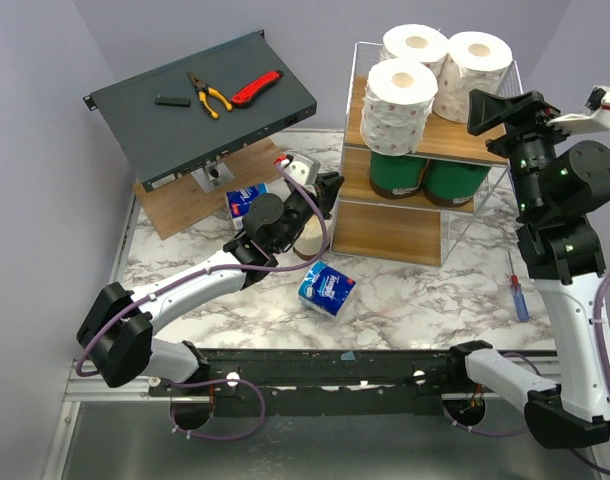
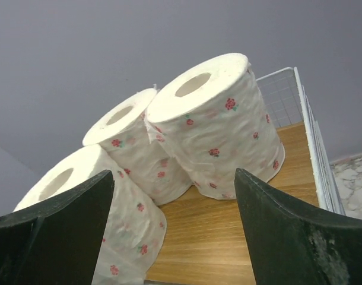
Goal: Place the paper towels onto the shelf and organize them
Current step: Adjust the paper towel on the shelf.
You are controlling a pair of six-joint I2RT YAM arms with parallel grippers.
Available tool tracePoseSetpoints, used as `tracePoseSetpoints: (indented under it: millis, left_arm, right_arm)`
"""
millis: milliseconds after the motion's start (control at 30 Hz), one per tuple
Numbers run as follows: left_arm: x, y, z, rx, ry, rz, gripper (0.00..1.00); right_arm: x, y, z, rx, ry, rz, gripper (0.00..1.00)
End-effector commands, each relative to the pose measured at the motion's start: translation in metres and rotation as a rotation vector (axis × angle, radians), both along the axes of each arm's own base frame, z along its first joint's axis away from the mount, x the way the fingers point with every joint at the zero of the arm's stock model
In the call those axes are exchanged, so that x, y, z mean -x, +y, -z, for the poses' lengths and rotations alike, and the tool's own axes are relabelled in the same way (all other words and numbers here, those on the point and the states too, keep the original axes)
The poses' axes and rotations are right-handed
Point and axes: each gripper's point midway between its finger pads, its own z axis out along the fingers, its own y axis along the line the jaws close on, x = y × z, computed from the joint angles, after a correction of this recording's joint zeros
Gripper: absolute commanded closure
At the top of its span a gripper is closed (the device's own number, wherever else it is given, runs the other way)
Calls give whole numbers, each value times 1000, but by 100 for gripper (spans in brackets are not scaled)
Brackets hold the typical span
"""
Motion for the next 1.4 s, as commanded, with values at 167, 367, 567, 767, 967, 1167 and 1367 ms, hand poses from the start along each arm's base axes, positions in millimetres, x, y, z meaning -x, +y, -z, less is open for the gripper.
tracePoseSetpoints:
  millis: [167, 367, 567, 767, 967, 1167, 1367]
  left_arm:
    - [7, 2, -18, 34, 5, 7, 69]
    - [7, 1, -18, 39, 18, 10, 68]
    - [7, -1, -20, 44, 31, 17, 67]
    - [6, -3, -26, 41, 36, 21, 65]
    - [10, 4, -40, 44, 2, 14, 49]
    - [11, 0, -50, 38, -20, 31, 45]
    - [8, 0, -53, 28, -36, 24, 43]
  right_arm:
    - [16, 54, 14, 83, 72, -307, 0]
    - [20, 64, 22, 131, 87, -351, 0]
    - [31, 71, 21, 172, 63, -381, 0]
    - [37, 82, 31, 219, 87, -431, 0]
    - [47, 74, 27, 219, 69, -396, 0]
    - [39, 83, 48, 239, 138, -422, 0]
    - [57, 62, 68, 262, 156, -343, 0]
